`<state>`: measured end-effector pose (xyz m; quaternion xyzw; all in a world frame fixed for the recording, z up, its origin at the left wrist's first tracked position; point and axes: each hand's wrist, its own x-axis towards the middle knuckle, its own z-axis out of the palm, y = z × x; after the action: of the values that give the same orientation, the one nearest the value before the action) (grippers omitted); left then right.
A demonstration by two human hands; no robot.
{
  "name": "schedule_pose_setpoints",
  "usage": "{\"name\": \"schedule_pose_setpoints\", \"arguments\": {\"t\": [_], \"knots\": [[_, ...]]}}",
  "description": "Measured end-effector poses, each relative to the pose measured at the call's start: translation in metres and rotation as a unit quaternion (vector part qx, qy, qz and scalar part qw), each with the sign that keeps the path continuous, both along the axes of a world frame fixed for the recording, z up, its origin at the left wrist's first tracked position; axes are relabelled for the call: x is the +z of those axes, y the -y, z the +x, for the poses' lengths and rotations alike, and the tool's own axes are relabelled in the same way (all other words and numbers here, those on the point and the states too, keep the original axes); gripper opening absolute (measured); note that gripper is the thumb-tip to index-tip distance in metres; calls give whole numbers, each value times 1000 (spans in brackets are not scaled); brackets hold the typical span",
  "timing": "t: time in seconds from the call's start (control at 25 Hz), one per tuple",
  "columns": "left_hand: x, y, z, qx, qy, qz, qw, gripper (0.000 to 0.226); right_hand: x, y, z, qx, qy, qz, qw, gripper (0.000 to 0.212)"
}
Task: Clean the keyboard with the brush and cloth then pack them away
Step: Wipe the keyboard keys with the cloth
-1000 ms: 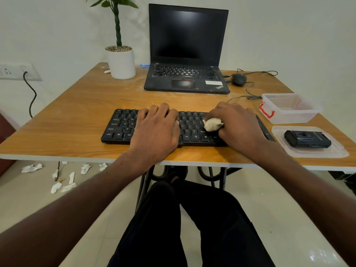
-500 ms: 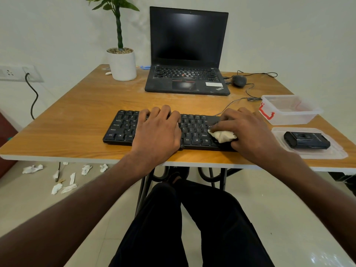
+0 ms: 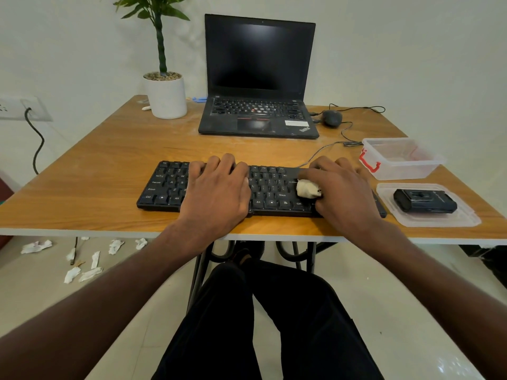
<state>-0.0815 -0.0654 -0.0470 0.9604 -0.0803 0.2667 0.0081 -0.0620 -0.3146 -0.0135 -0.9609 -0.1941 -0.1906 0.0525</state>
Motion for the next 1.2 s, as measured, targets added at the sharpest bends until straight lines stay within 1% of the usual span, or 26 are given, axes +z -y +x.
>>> {"name": "schedule_pose_setpoints", "arguments": {"t": [0.12,0.16,0.24,0.28,0.32,0.36,0.4,0.44,0.48,0.52,0.56,0.6,0.64,0.68,0.72,0.76,0.8,0.84,0.88,0.92,1.0,1.04,1.08,1.12,1.2], "knots": [[0,-1,1,3,2,0,1000,30,10,11,5,52,-80,47,994,55],[0,0,1,4,3,1,1000,31,11,15,3,64,-97,82,990,56],[1,1,-1,5,11,3,1000,36,11,24,1,34,-75,201,976,52],[2,2,-2,4,16,1,1000,39,11,30,2,7,-55,280,958,47],[3,2,-2,-1,22,-6,1000,41,12,35,2,-10,-46,363,931,40],[4,2,-3,-11,26,-15,999,43,14,38,2,-10,-56,445,894,34],[5,2,-3,-28,26,-24,999,45,16,40,1,0,-85,514,853,30],[5,3,-4,-52,19,-32,998,48,18,40,-1,11,-119,558,822,30],[5,5,-4,-79,7,-34,996,51,18,38,-2,18,-141,574,807,31],[4,7,-4,-103,-9,-27,994,55,17,34,-2,20,-148,571,807,32],[2,9,-4,-121,-23,-15,992,58,17,29,-2,20,-139,547,826,32],[1,10,-4,-130,-34,-8,991,61,16,24,0,27,-122,497,859,32],[1,10,-3,-133,-41,-10,990,63,15,21,2,39,-106,420,900,34],[1,9,-3,-132,-43,-15,990,65,13,19,5,51,-94,321,941,39],[1,8,-2,-131,-40,-19,990,66,12,19,9,49,-85,215,972,45],[1,8,-2,-130,-36,-18,991,67,11,21,12,29,-75,129,988,48],[0,7,-2,-129,-32,-16,991,67,12,23,13,-5,-61,76,995,47],[0,7,-2,-128,-29,-14,991,67,13,24,14,-43,-44,50,997,43],[0,7,-2,-127,-29,-12,991,68,14,23,13,-72,-29,46,996,40],[0,7,-3,-127,-32,-13,991,68,15,19,12,-87,-19,63,994,41],[0,8,-3,-127,-39,-15,991,69,17,9,11,-54,-14,129,990,50],[1,8,-3,-127,-41,-15,991,69,18,3,11,-24,-20,142,989,53],[1,8,-3,-127,-43,-14,991,70,17,0,11,-4,-25,129,991,53],[1,8,-3,-127,-45,-13,991,70,15,-1,12,-5,-23,106,994,50],[0,8,-4,-125,-46,-12,991,70,14,7,13,-65,-3,89,994,39]]}}
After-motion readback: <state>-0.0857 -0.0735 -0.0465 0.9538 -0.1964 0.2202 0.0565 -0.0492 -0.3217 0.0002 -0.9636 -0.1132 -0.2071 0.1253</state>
